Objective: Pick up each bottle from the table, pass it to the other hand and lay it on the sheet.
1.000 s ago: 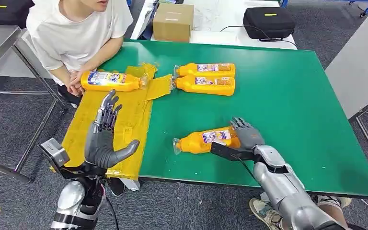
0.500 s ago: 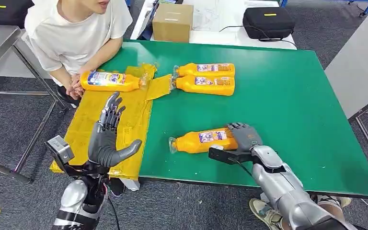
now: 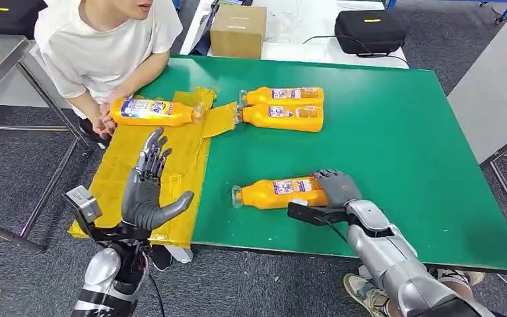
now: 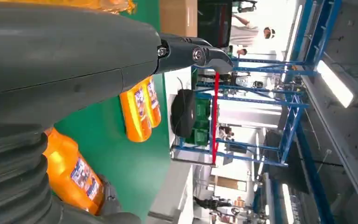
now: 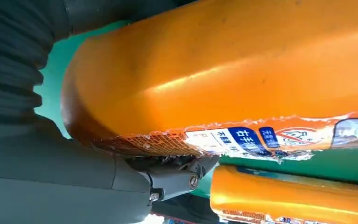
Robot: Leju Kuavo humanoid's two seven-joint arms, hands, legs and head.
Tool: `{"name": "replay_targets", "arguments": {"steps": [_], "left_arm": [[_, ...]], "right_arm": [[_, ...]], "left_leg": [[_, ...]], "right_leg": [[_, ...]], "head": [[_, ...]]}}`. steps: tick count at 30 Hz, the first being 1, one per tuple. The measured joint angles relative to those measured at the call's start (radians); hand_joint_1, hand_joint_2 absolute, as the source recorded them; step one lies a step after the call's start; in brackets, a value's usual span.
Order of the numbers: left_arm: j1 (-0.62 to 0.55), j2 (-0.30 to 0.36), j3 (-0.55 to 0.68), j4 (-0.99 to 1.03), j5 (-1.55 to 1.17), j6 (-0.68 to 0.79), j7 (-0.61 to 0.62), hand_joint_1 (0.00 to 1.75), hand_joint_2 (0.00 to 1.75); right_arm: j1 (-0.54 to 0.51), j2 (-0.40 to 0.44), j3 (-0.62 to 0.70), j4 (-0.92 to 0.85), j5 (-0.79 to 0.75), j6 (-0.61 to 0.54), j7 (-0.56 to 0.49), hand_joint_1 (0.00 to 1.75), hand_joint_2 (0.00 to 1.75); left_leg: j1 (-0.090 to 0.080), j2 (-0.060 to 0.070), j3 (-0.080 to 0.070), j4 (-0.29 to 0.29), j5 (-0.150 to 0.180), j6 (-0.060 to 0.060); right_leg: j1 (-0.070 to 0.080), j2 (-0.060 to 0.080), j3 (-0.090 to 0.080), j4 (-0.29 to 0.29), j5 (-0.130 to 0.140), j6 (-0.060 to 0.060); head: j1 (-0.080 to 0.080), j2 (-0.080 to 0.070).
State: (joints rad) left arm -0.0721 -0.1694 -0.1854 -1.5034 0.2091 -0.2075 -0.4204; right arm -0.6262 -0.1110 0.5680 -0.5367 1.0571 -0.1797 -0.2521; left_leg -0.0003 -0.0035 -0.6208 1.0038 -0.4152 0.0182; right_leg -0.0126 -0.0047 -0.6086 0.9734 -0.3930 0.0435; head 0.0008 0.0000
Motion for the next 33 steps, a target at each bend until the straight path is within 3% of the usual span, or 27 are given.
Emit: {"name": "replay_targets", "arguments": {"steps": [6,9,15,21,33], "left_arm": [[0.005,0.003,0.003,0.0,0.011,-0.003,-0.002,0.0,1.75],[0.015,0.003,0.005,-0.002,0.016,0.005,-0.011,0.0,1.75],[0.087,-0.012,0.026,-0.026,0.064,0.017,-0.023,0.0,1.75],[0.163,-0.016,0.025,-0.031,-0.017,0.005,-0.051,0.0,1.75],[0.207,-0.017,0.015,-0.035,-0.023,-0.044,-0.058,0.0,1.75]], "right_arm": [[0.003,-0.008,0.0,0.001,-0.023,-0.002,-0.021,1.75,1.75],[0.03,-0.008,-0.023,-0.008,-0.109,-0.038,-0.072,1.75,1.75],[0.264,0.027,-0.192,-0.265,-0.419,-0.077,-0.214,1.75,1.75],[0.474,0.088,-0.318,-0.555,-0.531,-0.046,-0.241,1.75,1.75],[0.547,0.132,-0.41,-0.687,-0.579,-0.023,-0.268,1.75,1.75]], "left_leg": [[0.0,0.0,0.0,0.0,0.0,0.0],[0.0,-0.001,0.0,0.0,0.0,0.0],[0.0,-0.001,-0.001,0.0,-0.002,-0.001],[0.001,-0.001,-0.002,-0.001,-0.004,-0.001],[0.0,0.0,-0.001,0.0,-0.003,-0.001]], "right_leg": [[0.0,0.0,0.0,0.0,0.0,0.0],[0.0,0.0,0.0,0.0,0.0,0.0],[0.0,0.0,-0.001,0.0,-0.001,0.0],[0.001,0.0,-0.001,0.0,-0.004,0.001],[0.0,0.0,0.0,0.0,-0.004,0.001]], "head": [[0.0,0.0],[0.0,0.0],[0.0,0.0],[0.0,0.0],[0.0,0.0]]}}
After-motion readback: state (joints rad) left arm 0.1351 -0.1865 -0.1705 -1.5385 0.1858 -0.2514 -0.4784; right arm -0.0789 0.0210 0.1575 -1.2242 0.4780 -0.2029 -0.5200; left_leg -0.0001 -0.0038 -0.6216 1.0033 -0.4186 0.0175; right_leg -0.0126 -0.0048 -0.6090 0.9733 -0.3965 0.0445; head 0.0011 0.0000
